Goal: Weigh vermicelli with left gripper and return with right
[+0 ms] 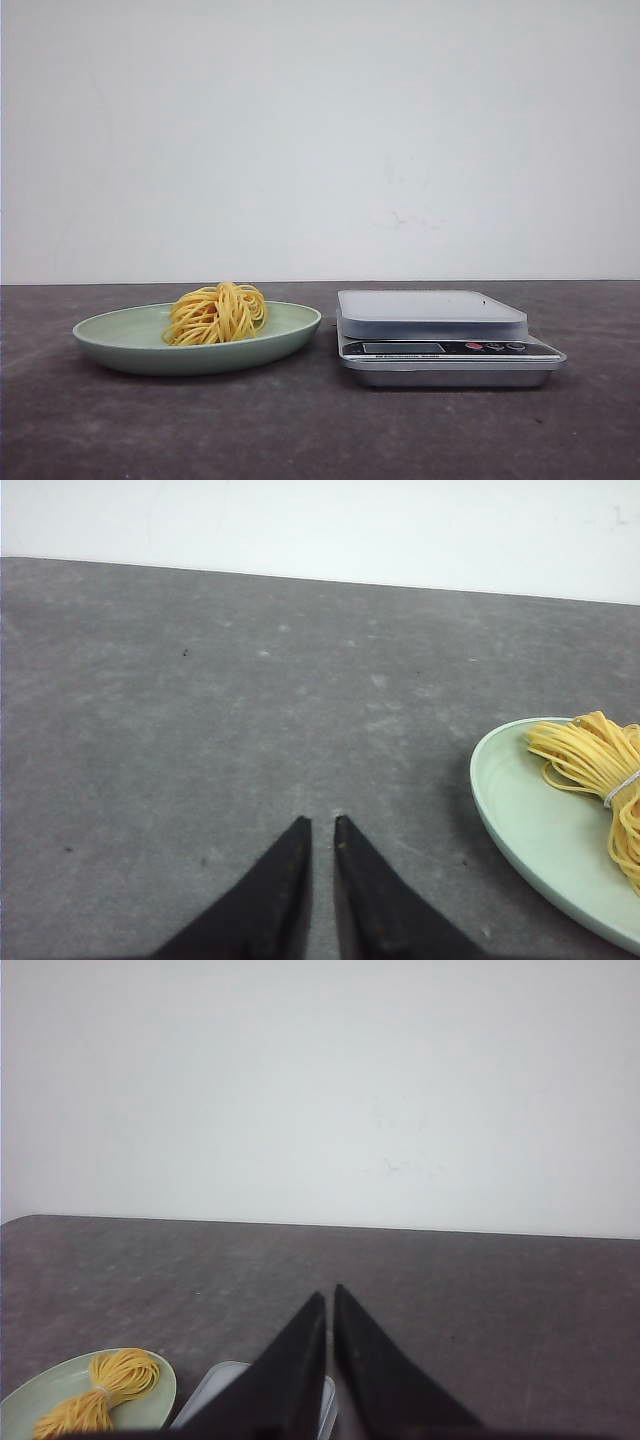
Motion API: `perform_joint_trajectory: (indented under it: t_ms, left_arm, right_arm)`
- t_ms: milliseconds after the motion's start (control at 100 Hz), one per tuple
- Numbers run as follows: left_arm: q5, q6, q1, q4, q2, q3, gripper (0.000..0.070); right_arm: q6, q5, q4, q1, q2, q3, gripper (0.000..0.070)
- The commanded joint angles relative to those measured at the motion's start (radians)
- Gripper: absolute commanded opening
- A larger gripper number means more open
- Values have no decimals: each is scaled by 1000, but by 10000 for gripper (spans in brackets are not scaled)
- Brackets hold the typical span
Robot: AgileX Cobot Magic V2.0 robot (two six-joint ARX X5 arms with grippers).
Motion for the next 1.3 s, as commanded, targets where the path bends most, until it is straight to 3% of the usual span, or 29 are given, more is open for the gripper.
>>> perform_joint_trajectory:
  t_ms: [0, 650, 750, 870, 1050, 1290]
  left_arm:
    - [6, 5, 2, -4, -2, -18, 3]
    - [6, 5, 2, -4, -2, -18, 3]
    - [6, 5, 2, -4, -2, -18, 3]
    - [6, 5, 2, -4, -2, -18, 3]
    - [6, 5, 2, -4, -2, -18, 3]
    - [6, 5, 2, -4, -2, -18, 3]
  right_arm:
    - [11, 0, 10, 0, 0, 11, 5]
    - [10, 0, 11, 0, 0, 11, 5]
    - [-94, 8, 14, 0, 0, 11, 5]
    - [-153, 10, 14, -16, -3, -8, 5]
    - [-146, 158, 89, -30, -63, -143, 5]
    - [-146, 240, 230, -31, -151, -377, 5]
